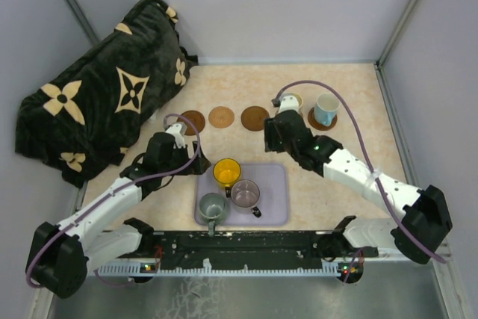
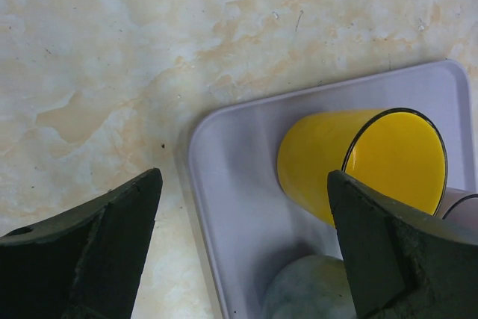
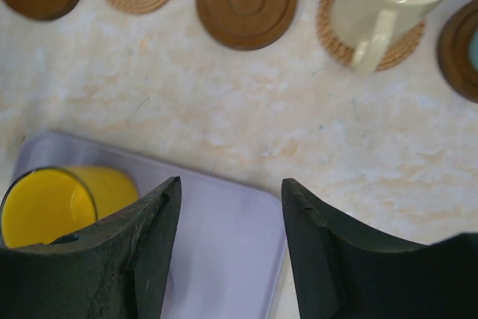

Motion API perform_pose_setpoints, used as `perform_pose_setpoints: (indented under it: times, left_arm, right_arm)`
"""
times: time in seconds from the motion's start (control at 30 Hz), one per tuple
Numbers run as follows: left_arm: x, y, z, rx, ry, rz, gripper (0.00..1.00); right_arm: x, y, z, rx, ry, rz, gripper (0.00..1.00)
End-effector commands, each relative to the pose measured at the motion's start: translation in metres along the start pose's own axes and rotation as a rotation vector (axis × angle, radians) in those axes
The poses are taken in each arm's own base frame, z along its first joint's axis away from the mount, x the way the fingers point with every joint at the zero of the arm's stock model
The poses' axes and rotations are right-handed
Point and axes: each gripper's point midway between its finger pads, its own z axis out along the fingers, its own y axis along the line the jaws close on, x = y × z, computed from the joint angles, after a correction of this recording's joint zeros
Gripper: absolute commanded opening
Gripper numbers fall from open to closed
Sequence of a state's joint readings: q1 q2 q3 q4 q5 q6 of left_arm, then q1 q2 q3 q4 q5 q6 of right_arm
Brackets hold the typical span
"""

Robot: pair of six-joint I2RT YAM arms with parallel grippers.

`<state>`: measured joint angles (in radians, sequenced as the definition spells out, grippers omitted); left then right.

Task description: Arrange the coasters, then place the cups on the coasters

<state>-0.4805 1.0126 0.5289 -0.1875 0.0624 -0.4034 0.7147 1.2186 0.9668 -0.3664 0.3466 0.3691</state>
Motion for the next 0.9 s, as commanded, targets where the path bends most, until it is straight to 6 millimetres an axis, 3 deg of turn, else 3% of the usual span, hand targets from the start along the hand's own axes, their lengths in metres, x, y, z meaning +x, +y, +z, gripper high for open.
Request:
perform_pose_setpoints:
  times: [0.0, 0.33, 0.43, 0.6, 0.87]
  left_arm:
    - [-0.010, -0.008, -0.010, 0.013, -0.036, 0.011, 0.98]
    - [0.000, -0.023, -0.025, 0.049, -0.025, 0.015, 0.98]
    - [-0.001, -0.023, -0.027, 0.049, -0.032, 0.010, 0.98]
    - [-0.001, -0.024, -0.023, 0.046, -0.028, 0.005, 0.98]
    - [-0.003, -0.022, -0.021, 0.034, -0.036, -0.004, 0.98]
  right_arm:
    - [0.022, 0.035, -0.023, -0.104, 0.041, -0.031, 0.56]
    - [0.069, 0.083, -0.063, -0.306, 0.126, -0.086, 0.55]
    - [0.082, 0.086, -0.079, -0.333, 0.168, -0.135, 0.65]
    - [0.112, 0.088, -0.101, -0.355, 0.241, -0.180, 0.69]
    - [0.167, 0.095, -0.115, -0.372, 0.345, -0.204, 0.70]
